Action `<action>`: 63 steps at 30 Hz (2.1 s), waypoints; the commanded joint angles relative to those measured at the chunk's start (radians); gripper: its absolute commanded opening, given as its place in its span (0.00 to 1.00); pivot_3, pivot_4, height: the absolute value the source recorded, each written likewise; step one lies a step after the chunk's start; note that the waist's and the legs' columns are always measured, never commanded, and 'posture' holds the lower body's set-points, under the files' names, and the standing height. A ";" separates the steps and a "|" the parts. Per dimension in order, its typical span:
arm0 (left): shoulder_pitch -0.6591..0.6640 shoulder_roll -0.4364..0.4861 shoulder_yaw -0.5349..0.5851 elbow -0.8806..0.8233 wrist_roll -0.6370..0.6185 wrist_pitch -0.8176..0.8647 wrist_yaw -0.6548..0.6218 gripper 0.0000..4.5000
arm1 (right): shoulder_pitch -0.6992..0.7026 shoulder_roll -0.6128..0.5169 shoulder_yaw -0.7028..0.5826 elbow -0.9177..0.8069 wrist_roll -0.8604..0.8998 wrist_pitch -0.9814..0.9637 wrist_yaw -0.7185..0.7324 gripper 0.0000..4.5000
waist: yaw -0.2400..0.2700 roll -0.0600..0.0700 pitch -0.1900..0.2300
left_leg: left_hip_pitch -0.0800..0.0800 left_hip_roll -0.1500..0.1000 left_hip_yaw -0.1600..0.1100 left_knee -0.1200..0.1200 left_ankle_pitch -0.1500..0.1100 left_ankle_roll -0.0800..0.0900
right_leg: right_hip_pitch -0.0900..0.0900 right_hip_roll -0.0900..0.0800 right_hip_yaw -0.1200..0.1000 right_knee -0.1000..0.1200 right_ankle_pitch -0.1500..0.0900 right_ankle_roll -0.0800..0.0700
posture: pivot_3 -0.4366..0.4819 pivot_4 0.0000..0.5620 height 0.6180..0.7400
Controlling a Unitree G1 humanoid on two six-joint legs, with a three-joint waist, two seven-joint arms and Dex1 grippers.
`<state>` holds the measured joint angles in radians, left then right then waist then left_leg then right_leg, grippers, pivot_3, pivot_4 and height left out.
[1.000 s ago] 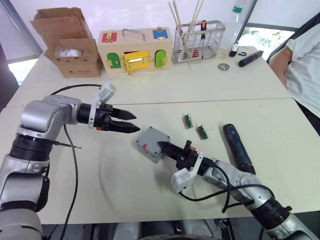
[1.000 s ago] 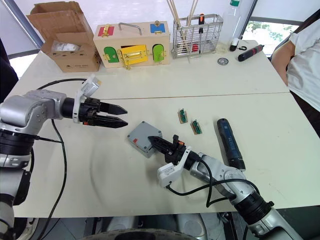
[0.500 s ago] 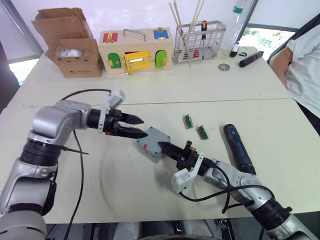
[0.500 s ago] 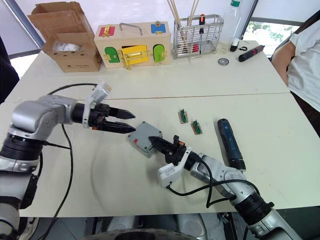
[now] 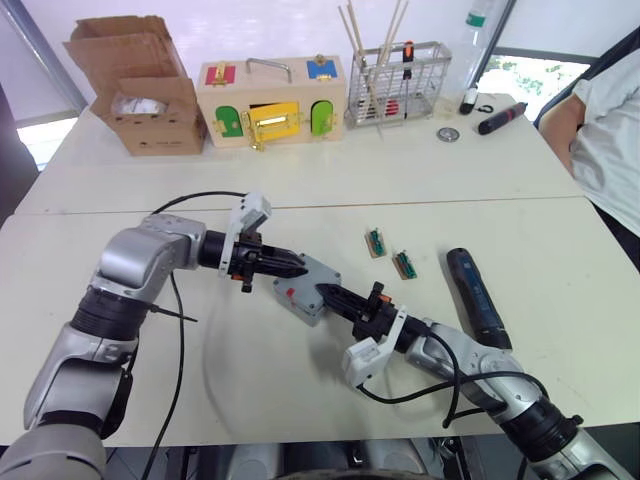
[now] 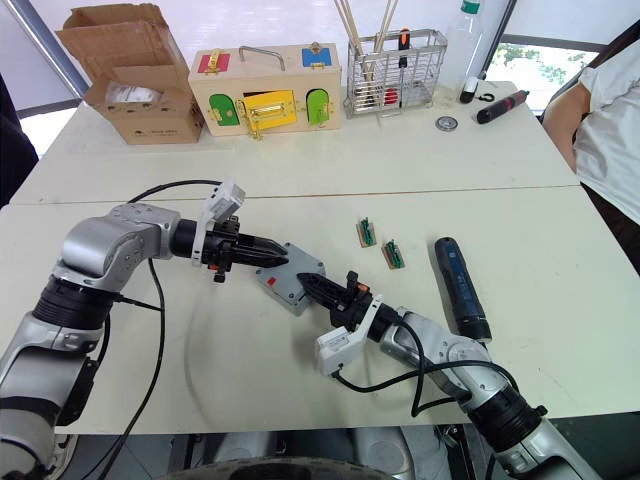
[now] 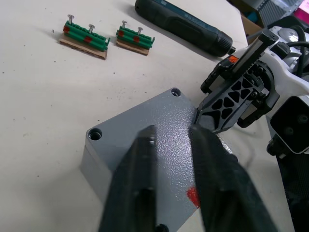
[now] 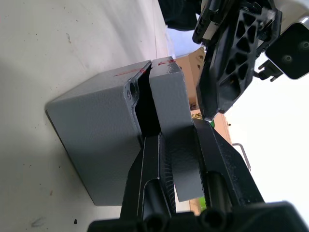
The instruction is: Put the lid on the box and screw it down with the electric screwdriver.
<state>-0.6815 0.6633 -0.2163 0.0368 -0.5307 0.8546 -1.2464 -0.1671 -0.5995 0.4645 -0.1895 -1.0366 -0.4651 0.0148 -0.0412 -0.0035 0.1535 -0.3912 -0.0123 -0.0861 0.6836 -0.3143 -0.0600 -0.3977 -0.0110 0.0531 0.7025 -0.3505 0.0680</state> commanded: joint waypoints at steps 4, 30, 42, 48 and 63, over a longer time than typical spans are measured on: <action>0.015 -0.001 -0.018 -0.030 0.033 -0.049 0.000 0.28 | 0.015 0.000 -0.007 0.007 0.004 0.000 0.010 0.04 | 0.000 0.000 0.000 | 0.000 0.000 0.000 0.000 0.000 0.000 | 0.000 0.000 0.000 0.000 0.000 0.000 | 0.48 0.27 1.00; 0.102 -0.054 -0.131 0.112 0.217 -0.246 0.012 0.26 | 0.126 -0.055 -0.113 -0.105 -0.008 -0.003 -0.044 1.00 | 0.029 -0.003 -0.007 | 0.023 -0.003 -0.001 -0.001 -0.006 0.011 | 0.025 -0.001 0.000 -0.003 -0.002 0.002 | 0.48 0.27 1.00; 0.124 -0.058 -0.140 0.067 0.232 -0.267 0.008 0.26 | 0.306 -0.116 -0.232 -0.202 0.018 -0.010 -0.103 1.00 | 0.028 -0.003 -0.007 | 0.025 -0.004 -0.003 -0.001 -0.006 0.011 | 0.028 -0.002 0.001 -0.003 -0.003 0.003 | 0.48 0.27 1.00; 0.114 -0.065 -0.084 0.040 0.173 -0.212 0.017 0.26 | 0.303 -0.030 -0.266 -0.264 0.147 0.019 -0.061 1.00 | 0.027 -0.003 -0.007 | 0.027 -0.004 -0.002 -0.001 -0.006 0.011 | 0.030 -0.002 0.001 -0.003 -0.003 0.003 | 0.48 0.27 1.00; 0.028 0.110 0.185 0.032 -0.032 0.056 0.037 0.26 | 0.319 0.208 -0.338 -0.469 0.928 0.508 0.317 0.54 | 0.026 -0.003 -0.004 | 0.019 -0.003 -0.004 -0.002 -0.007 0.012 | 0.022 -0.002 0.000 -0.004 -0.003 0.003 | 0.48 0.27 1.00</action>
<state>-0.6541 0.7562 -0.0317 0.0516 -0.5943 0.9577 -1.2103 0.1530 -0.4031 0.1455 -0.6086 -0.1723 -0.0038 0.3160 -0.0151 -0.0064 0.1491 -0.3724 -0.0152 -0.0909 0.6820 -0.3209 -0.0484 -0.3759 -0.0133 0.0526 0.6984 -0.3536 0.0714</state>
